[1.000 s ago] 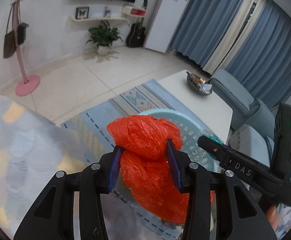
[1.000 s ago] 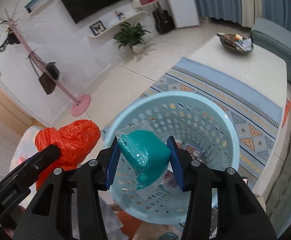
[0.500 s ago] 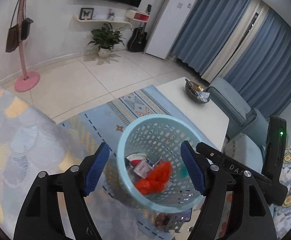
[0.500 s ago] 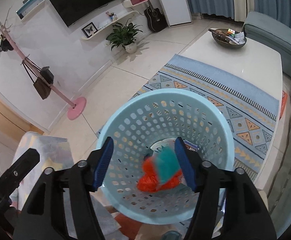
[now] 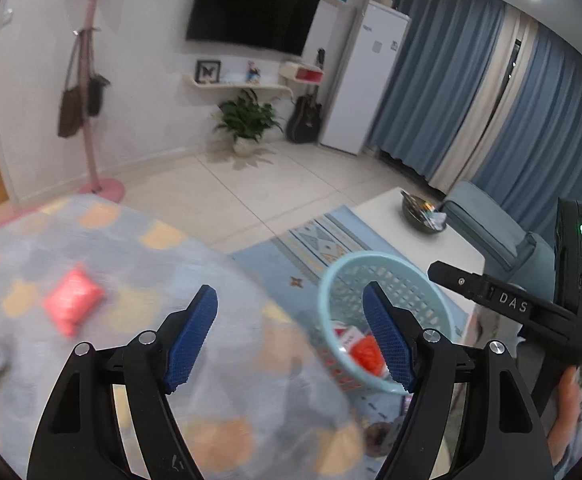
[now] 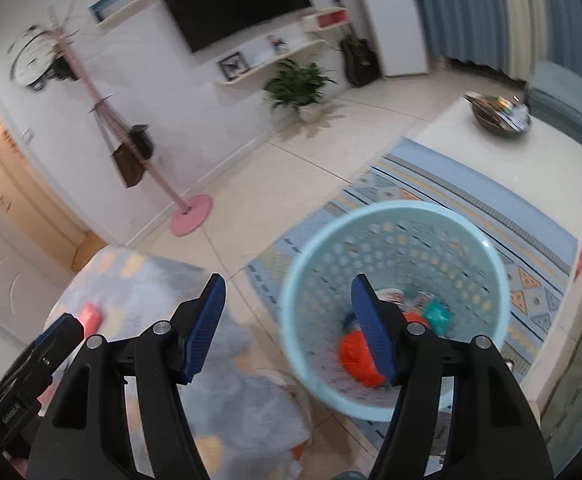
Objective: Collect trash
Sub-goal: 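Grasp the pink bottle with left tool while right tool grasps the pink packet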
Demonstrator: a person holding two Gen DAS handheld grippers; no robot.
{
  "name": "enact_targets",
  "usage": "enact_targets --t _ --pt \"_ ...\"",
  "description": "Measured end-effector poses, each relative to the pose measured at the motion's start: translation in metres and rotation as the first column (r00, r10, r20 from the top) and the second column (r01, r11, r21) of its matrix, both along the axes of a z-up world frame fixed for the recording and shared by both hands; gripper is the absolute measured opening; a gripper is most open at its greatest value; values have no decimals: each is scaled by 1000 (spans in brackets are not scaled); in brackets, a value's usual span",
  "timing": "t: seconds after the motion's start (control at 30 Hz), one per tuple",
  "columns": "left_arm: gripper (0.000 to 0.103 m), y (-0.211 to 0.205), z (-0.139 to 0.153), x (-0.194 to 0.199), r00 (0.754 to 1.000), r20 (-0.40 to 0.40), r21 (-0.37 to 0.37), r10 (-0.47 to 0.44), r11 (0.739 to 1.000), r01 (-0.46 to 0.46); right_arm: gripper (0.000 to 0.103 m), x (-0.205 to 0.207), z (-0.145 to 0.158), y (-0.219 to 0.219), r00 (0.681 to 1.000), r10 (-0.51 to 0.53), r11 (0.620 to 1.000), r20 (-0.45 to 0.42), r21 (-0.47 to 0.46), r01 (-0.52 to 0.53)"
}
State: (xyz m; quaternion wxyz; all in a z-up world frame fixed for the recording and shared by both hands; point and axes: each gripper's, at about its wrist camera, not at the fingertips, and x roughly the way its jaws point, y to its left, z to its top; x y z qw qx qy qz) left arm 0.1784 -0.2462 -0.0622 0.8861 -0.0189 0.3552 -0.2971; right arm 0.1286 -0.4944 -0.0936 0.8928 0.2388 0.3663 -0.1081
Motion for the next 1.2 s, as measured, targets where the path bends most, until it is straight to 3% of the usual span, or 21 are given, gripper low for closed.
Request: enact_targets --t 0.17,0.27,0.43,0.57,0.73,0.83,0.97,1.13,1.2 --pt "74 66 24 -8 994 69 -1 89 996 -89 63 13 19 55 994 106 993 24 -48 -105" --pt "81 112 39 -14 986 121 -14 119 993 -118 64 20 27 83 982 185 983 45 2 -185" --pt "87 184 50 -16 969 158 19 192 980 -198 64 34 38 132 957 283 959 60 0 -284" --pt "93 239 36 -11 977 106 49 183 981 -189 64 52 37 168 936 346 936 60 42 -349" --pt "93 283 2 4 970 23 139 241 960 -242 64 74 23 226 908 420 907 -3 -18 -420" --pt "93 302 -20 18 963 -52 160 266 954 -255 64 82 8 246 910 413 910 -38 -24 -414" --pt "90 309 -43 33 956 -149 166 252 959 -227 64 89 -14 261 900 427 903 -87 1 -429" --pt "86 313 -44 31 957 -193 97 217 975 -201 64 101 -30 271 889 441 897 -124 26 -441" --pt "84 308 -46 30 957 -202 121 210 975 -188 64 107 -34 271 888 441 897 -133 44 -439"
